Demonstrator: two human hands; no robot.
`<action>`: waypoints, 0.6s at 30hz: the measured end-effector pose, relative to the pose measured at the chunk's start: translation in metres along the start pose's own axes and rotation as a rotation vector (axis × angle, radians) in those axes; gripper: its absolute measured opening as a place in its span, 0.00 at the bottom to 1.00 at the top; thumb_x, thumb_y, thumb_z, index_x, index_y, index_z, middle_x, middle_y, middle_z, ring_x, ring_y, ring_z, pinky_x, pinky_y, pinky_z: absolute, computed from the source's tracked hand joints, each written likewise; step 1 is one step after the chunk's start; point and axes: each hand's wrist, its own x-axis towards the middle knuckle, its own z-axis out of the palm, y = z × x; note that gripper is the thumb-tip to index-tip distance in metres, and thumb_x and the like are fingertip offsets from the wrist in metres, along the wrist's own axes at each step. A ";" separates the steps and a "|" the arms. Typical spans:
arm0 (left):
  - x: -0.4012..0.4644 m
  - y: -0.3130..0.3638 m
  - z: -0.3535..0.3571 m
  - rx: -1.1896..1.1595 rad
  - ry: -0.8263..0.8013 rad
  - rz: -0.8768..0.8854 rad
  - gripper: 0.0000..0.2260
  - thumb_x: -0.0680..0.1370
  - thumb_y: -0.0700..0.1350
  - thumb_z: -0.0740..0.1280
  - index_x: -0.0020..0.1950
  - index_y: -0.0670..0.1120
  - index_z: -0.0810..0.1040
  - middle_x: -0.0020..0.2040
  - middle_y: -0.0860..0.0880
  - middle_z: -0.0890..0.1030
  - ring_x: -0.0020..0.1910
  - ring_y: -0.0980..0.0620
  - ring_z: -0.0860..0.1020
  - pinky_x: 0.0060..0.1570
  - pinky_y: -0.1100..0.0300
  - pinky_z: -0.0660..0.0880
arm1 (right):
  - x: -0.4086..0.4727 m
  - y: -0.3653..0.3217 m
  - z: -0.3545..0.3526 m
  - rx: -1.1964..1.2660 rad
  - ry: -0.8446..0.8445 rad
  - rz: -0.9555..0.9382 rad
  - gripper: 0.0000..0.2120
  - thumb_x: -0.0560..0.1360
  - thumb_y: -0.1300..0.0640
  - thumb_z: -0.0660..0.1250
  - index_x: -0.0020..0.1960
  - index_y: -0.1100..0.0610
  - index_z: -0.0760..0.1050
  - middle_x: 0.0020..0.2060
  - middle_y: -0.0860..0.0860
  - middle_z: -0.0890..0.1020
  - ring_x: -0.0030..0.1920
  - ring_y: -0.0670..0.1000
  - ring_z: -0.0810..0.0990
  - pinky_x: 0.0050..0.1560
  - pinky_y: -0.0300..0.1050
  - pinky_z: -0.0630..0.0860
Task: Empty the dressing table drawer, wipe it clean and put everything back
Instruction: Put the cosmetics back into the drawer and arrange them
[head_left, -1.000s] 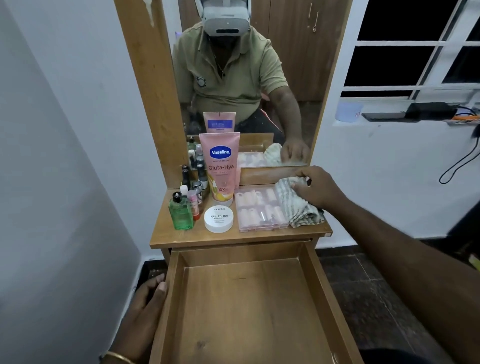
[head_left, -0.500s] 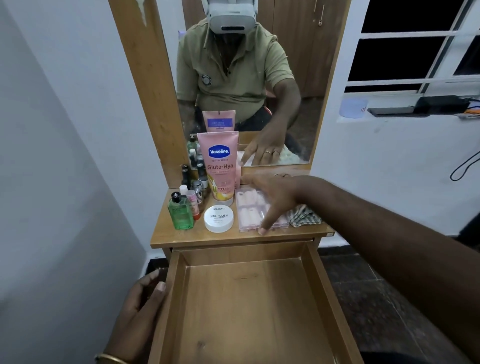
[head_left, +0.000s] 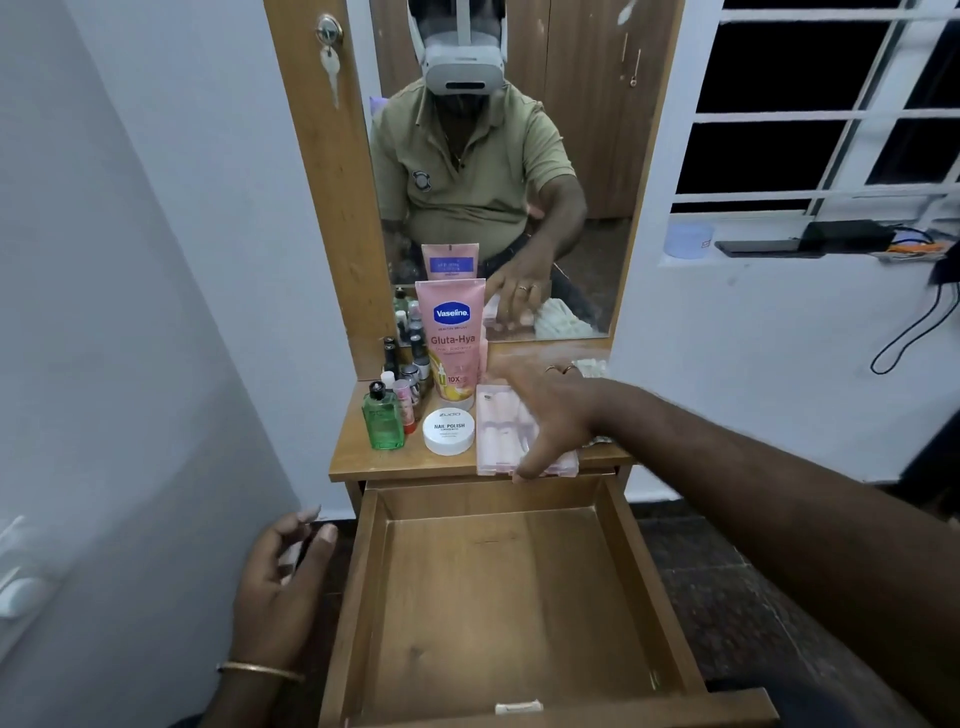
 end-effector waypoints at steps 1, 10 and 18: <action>-0.002 0.006 -0.002 -0.001 0.037 0.032 0.07 0.77 0.43 0.70 0.49 0.56 0.79 0.53 0.51 0.82 0.57 0.47 0.78 0.51 0.56 0.73 | -0.011 -0.008 0.001 0.024 0.002 0.004 0.58 0.59 0.37 0.79 0.78 0.46 0.48 0.78 0.50 0.58 0.76 0.56 0.60 0.73 0.61 0.63; -0.058 0.072 0.040 0.024 -0.586 -0.218 0.09 0.78 0.52 0.68 0.54 0.49 0.79 0.45 0.47 0.85 0.40 0.46 0.85 0.39 0.54 0.79 | -0.093 -0.067 0.068 0.165 0.145 0.184 0.57 0.51 0.31 0.75 0.72 0.45 0.51 0.64 0.50 0.71 0.63 0.55 0.71 0.62 0.57 0.68; -0.073 0.051 0.074 -0.039 -0.550 -0.336 0.07 0.78 0.38 0.67 0.56 0.41 0.80 0.38 0.43 0.82 0.29 0.53 0.77 0.42 0.51 0.82 | -0.115 -0.067 0.121 0.205 0.213 0.430 0.62 0.54 0.30 0.73 0.76 0.50 0.45 0.70 0.56 0.65 0.70 0.59 0.65 0.66 0.59 0.64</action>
